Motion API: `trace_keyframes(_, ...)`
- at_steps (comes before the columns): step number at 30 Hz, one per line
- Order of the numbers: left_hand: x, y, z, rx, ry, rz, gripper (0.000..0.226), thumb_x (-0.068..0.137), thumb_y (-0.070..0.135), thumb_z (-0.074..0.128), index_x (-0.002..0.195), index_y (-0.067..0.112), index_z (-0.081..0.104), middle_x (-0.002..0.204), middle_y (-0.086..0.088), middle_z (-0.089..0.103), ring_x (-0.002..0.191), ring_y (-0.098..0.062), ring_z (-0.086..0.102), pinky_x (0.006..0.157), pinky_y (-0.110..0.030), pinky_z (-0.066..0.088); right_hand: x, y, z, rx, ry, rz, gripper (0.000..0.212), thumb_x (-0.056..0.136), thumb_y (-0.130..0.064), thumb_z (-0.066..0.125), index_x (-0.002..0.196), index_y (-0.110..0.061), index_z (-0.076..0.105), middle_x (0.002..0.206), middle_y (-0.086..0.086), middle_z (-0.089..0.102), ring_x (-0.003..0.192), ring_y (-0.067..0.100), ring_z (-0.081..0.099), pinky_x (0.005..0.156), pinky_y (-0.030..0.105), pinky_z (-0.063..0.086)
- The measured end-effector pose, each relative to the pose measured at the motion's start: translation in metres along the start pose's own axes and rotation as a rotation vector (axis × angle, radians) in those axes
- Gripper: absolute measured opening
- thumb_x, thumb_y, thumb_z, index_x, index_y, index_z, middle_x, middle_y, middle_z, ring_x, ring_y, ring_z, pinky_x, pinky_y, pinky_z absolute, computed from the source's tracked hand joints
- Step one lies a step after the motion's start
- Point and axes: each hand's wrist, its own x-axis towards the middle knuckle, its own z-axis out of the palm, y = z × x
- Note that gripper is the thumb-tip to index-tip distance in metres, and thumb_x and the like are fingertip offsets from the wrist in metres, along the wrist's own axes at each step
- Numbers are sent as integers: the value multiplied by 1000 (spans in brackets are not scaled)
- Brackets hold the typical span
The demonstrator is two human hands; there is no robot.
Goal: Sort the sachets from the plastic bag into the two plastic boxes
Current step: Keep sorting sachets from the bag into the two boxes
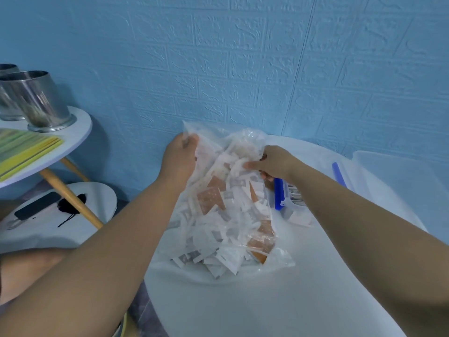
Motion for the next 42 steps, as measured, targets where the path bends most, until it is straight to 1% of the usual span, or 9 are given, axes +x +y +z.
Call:
trace_keyframes(4,4,-8,-2,73,38,-63,20,92,36,49,94,16,51,83,-1,56,81,-23,57,76,-35,47,0,-3,-6,258,167,-92,28,87,-27,63,73,-8,47,55,13,53,40,16,43,48,25,38)
trace_keyframes(8,-3,-24,-11,129,-51,-157,19,89,31,58,95,13,59,76,3,57,68,-15,55,54,-23,41,3,2,-4,504,258,-104,20,88,-21,62,83,-9,47,51,5,51,34,11,42,41,21,36)
trace_keyframes(14,-1,-7,-9,-61,79,-43,19,94,14,45,85,11,60,70,7,58,53,1,54,41,-8,36,-4,-6,-9,-167,166,-292,27,95,-24,50,72,-12,54,66,-5,54,56,6,44,54,18,34)
trace_keyframes(17,-1,-11,-8,-24,44,-98,22,94,13,42,95,7,64,82,0,63,62,-4,56,46,-9,41,-10,-10,-15,123,342,-406,14,94,-22,52,82,-20,58,74,-14,55,59,-5,47,61,10,36)
trace_keyframes(24,-6,0,-3,-150,41,-50,20,93,13,47,83,14,65,75,7,61,59,2,58,48,-8,42,-9,5,-16,907,170,-76,17,96,-16,43,82,-13,52,75,5,55,45,13,41,42,22,30)
trace_keyframes(29,-9,5,2,-211,34,-60,26,96,17,45,74,22,59,72,9,59,55,2,55,50,-17,41,-12,11,-14,602,66,66,33,92,-41,50,96,-9,55,88,14,55,50,15,53,45,21,42)
trace_keyframes(33,-8,0,1,-149,3,-96,21,95,20,46,80,20,61,80,6,63,74,-12,61,60,-24,43,-18,2,-13,-176,-18,-9,35,84,-35,63,64,-11,48,48,1,57,37,9,47,51,21,41)
trace_keyframes(39,-20,-29,-20,417,-128,-185,36,89,30,57,117,8,51,102,-4,53,98,-23,55,75,-27,38,-14,-1,-6,341,124,48,22,94,-12,51,75,-9,42,71,12,56,40,16,60,49,25,54)
trace_keyframes(42,-24,-41,-27,411,-171,-188,10,89,23,56,90,14,60,95,-5,62,85,-23,61,72,-28,43,-9,1,-1,410,165,60,19,96,-14,48,78,-8,42,70,11,59,54,21,66,68,34,57)
